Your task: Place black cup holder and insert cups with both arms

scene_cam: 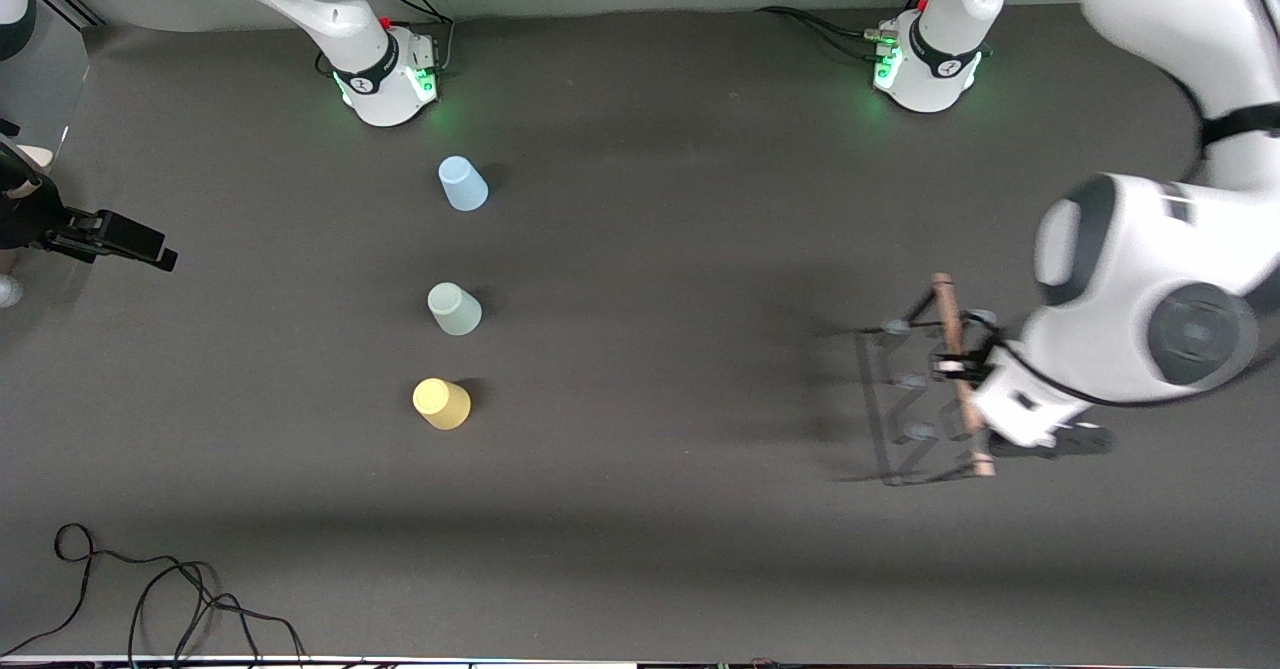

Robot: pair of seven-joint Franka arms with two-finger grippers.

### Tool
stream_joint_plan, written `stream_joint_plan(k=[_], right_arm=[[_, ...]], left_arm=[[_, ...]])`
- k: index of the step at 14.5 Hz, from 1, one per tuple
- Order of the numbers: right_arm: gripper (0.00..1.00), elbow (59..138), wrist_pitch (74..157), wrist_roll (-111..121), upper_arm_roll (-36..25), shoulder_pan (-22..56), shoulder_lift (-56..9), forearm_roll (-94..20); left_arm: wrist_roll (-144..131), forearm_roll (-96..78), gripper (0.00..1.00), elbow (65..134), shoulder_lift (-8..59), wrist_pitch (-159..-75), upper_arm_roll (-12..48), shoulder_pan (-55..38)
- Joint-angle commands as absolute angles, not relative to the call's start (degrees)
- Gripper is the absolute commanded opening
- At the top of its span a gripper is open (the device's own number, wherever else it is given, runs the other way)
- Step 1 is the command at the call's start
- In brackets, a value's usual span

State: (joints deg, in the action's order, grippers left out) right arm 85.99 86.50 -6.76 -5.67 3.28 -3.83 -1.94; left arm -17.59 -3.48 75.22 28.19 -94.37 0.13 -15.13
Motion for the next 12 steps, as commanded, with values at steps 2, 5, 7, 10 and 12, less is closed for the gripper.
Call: stream_joint_plan(k=[2,5,7,10,12], right_arm=[[1.00,84.73,85.61,-6.24,-5.45,2.99,-4.39,-1.93],[1.00,84.73,85.61,-6.24,-5.45,2.99,-4.39,-1.93],[1.00,84.73,85.61,-6.24,-5.45,2.99,-4.39,-1.93],[1.00,84.73,85.61,-5.98,-5.45,2.99,-4.39,-1.93],[1.00,84.73,85.61,-5.98,-5.45,2.90,-4.39,-1.93]], left_arm=[[-22.41,-6.93,0.00,77.52,25.84,-95.97,-0.97,-22.83],[-28.64,-7.73,0.00,78.65,26.72,-100.61,-0.97,-28.63],[-29.79,-7.82,0.00,80.59,26.81,-104.05,-0.97,-30.84],[-32.87,-6.95,0.00,80.95,28.64,-104.77,-0.97,-34.62],[-34.44,-6.86,0.00,81.65,29.88,-105.11,-1.05,-37.17]])
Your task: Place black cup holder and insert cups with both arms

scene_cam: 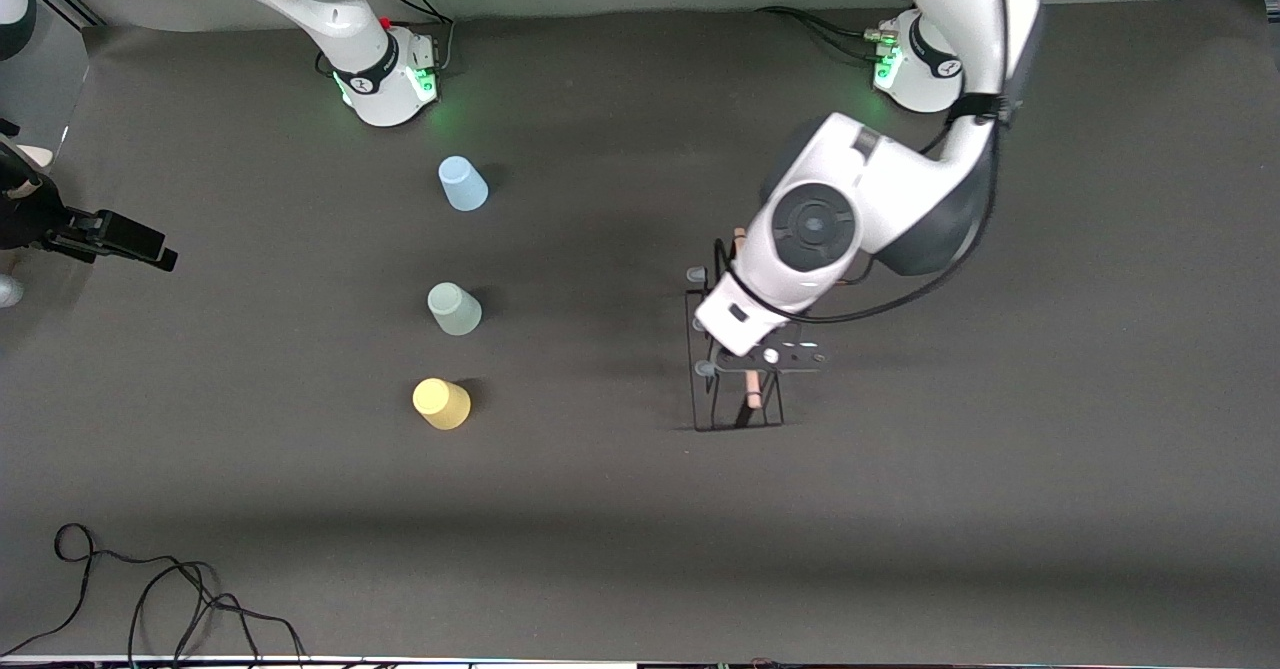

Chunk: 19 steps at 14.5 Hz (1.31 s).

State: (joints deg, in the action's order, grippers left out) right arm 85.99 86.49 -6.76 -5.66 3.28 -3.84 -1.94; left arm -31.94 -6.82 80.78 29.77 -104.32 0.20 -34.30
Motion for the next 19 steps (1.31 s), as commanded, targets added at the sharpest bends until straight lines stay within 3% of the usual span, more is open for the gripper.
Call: stream_joint_plan(k=[1,6,19], right_arm=[[1.00,84.73,85.61,-5.98,-5.45,2.90,-4.39,-1.93],[1.00,84.73,85.61,-5.89,-5.54,2.90,-4.39,-1.93],[1.00,87.01,84.11,-5.80,-5.54,3.52,-3.08,-5.44]], left_arm=[[-35.15,-6.77,0.00,81.74,30.14,-105.64,-1.05,-37.61],[-35.24,-6.77,0.00,85.07,30.15,-109.60,-1.05,-38.58],[-40.95,-7.38,0.00,84.47,30.06,-109.77,-0.97,-41.48]])
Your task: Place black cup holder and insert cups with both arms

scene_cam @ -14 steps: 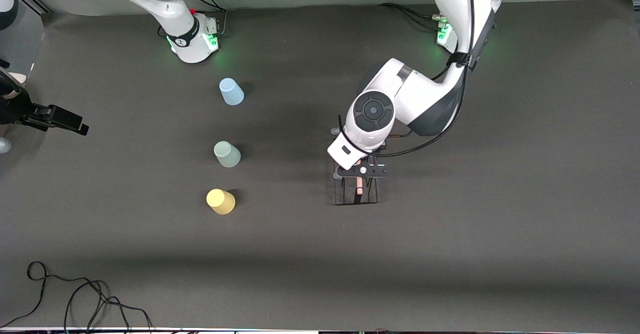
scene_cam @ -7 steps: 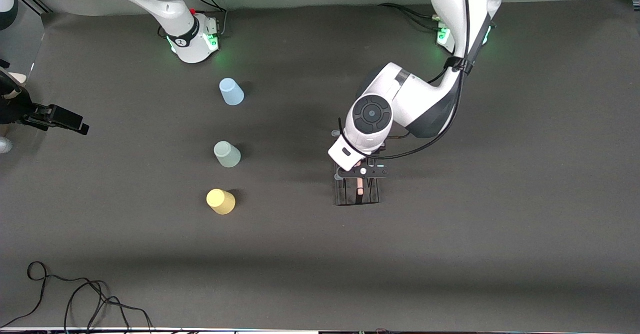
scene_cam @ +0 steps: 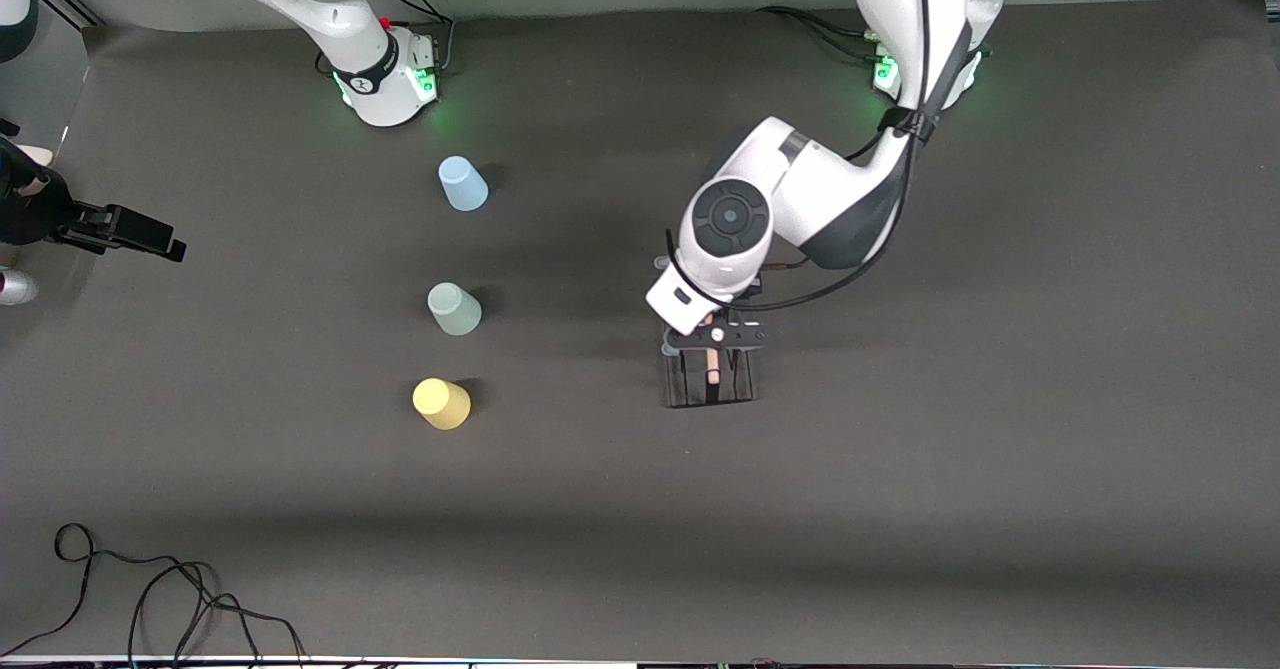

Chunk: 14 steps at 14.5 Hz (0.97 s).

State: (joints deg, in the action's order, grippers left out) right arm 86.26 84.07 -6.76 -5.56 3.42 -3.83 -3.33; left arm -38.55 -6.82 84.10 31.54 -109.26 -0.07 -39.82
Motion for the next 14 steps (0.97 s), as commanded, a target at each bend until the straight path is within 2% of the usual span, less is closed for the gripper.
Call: stream_joint_plan(k=[1,5,9,12,14], right_arm=[[1.00,87.88,85.16,-5.80,-5.54,3.60,-2.82,-6.23],[1.00,96.31,92.89,-6.76,-5.19,4.04,0.26,-7.82],[1.00,98.00,93.52,-12.99,-4.75,6.24,0.35,-7.65],[1.00,98.87,93.69,-21.67,-5.01,10.89,0.26,-6.86],[1.00,98.88,94.56,-27.75,-4.92,14.66,-0.44,-4.76]], left_arm=[[-41.04,-7.56,0.00,84.29,30.06,-109.78,-0.97,-41.57],[-41.83,-7.56,0.00,84.37,30.23,-109.78,-0.88,-42.80],[-41.92,-7.56,0.00,84.46,30.85,-110.65,-0.88,-42.98],[-41.92,-7.56,0.00,84.46,31.20,-110.65,-0.88,-42.98],[-41.84,-7.38,0.33,84.46,31.38,-111.18,-0.88,-42.98]])
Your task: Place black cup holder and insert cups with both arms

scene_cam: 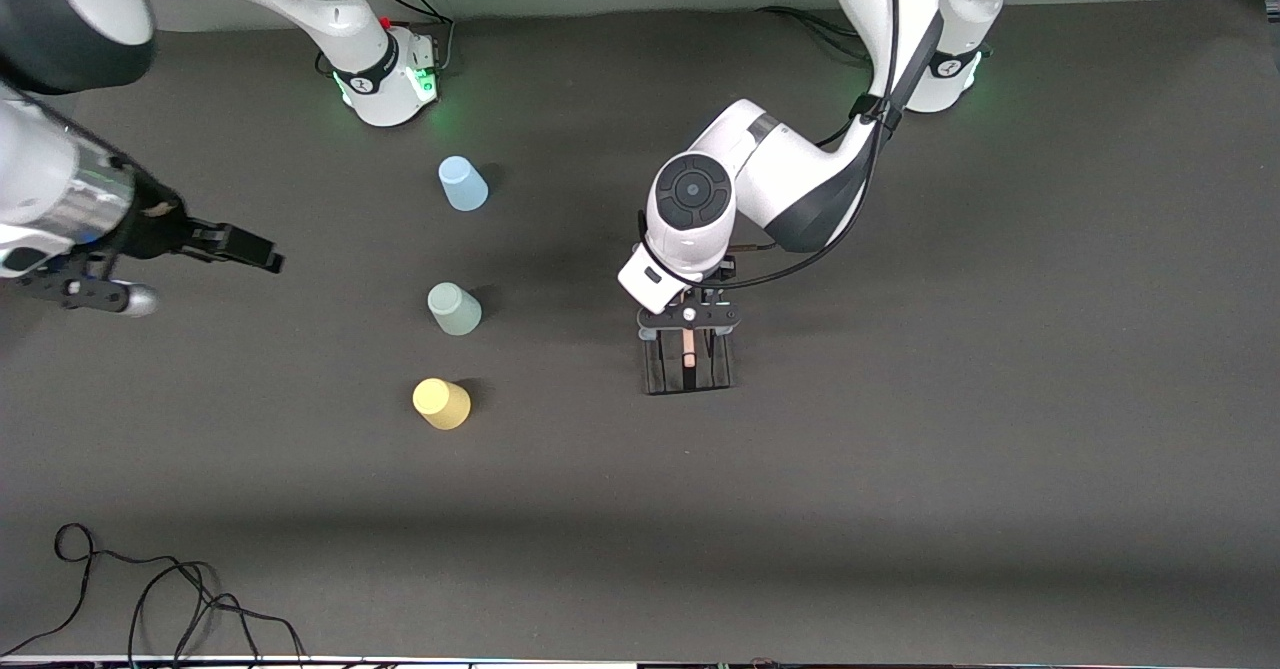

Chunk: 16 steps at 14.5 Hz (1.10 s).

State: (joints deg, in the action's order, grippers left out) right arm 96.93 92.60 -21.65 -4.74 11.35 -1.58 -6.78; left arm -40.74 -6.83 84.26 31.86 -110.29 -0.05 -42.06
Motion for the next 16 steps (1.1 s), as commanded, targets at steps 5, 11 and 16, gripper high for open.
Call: stream_joint_plan(k=[5,11,16], right_arm=[[1.00,105.71,101.41,-30.76,-4.92,18.54,0.26,-2.11],[1.00,117.39,115.63,-35.59,-4.92,21.35,1.05,-2.20],[1.00,127.25,125.49,-36.21,-4.92,23.37,1.49,-2.20]], left_arm=[[-40.78,-6.68,0.96,84.38,31.20,-112.06,-0.88,-42.54],[-35.07,-6.59,0.98,83.50,24.28,-108.37,-2.37,-35.87],[-24.21,-3.69,0.99,84.20,18.99,-104.26,-3.60,-26.75]])
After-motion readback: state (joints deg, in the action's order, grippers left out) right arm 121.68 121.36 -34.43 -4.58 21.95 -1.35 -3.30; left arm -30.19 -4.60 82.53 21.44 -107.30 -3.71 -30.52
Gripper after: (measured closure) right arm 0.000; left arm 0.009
